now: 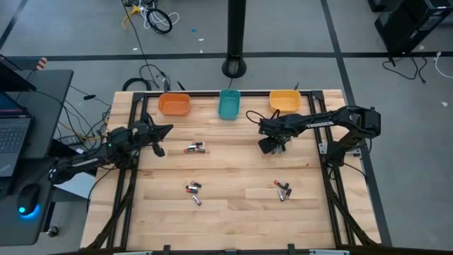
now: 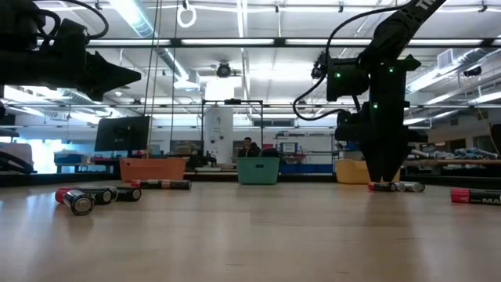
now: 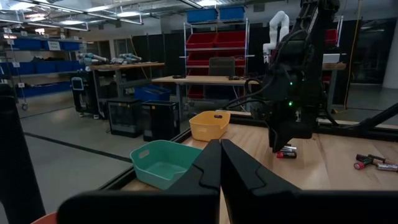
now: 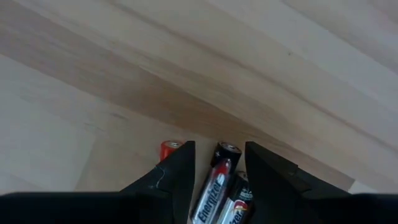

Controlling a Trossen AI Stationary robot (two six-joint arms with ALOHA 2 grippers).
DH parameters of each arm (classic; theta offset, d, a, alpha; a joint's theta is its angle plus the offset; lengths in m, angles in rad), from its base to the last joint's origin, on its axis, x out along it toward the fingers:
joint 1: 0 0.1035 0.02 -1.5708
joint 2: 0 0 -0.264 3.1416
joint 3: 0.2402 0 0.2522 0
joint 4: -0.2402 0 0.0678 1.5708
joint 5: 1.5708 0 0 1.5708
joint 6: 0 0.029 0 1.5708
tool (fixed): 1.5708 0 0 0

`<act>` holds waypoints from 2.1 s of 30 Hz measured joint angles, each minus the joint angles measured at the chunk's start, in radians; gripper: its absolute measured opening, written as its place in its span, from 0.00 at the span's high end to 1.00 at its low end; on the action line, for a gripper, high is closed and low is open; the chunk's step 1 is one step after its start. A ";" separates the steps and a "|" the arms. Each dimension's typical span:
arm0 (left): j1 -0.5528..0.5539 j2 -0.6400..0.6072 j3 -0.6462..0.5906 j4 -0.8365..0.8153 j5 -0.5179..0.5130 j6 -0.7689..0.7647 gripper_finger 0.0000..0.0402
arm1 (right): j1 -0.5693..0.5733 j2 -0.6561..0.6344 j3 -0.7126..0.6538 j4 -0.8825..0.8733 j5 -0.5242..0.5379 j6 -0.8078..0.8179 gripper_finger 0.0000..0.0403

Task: Sort batteries
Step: Put the black-silver battery in the green bin

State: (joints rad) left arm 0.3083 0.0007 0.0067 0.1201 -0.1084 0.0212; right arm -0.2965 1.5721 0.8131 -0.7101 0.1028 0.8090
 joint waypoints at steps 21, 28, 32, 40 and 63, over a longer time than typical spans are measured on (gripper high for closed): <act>0.000 0.000 0.000 0.000 0.000 0.000 0.97 | -0.002 0.070 0.037 -0.013 -0.001 -0.071 0.87; 0.000 0.000 0.000 0.000 0.000 0.000 0.97 | 0.015 0.073 0.130 -0.048 0.000 -0.123 0.87; 0.000 0.000 0.000 0.000 0.000 0.000 0.97 | 0.024 0.073 0.215 -0.066 0.000 -0.175 0.87; 0.000 0.000 0.000 0.003 0.000 0.000 0.97 | 0.049 0.071 0.387 -0.018 0.034 -0.327 0.87; -0.001 0.000 0.000 0.148 0.006 0.000 0.97 | -0.241 0.347 0.721 0.234 -0.119 -0.708 0.87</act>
State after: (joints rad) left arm 0.3077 0.0010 0.0071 0.2684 -0.1028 0.0212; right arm -0.5374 1.9194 1.5346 -0.4758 -0.0161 0.1006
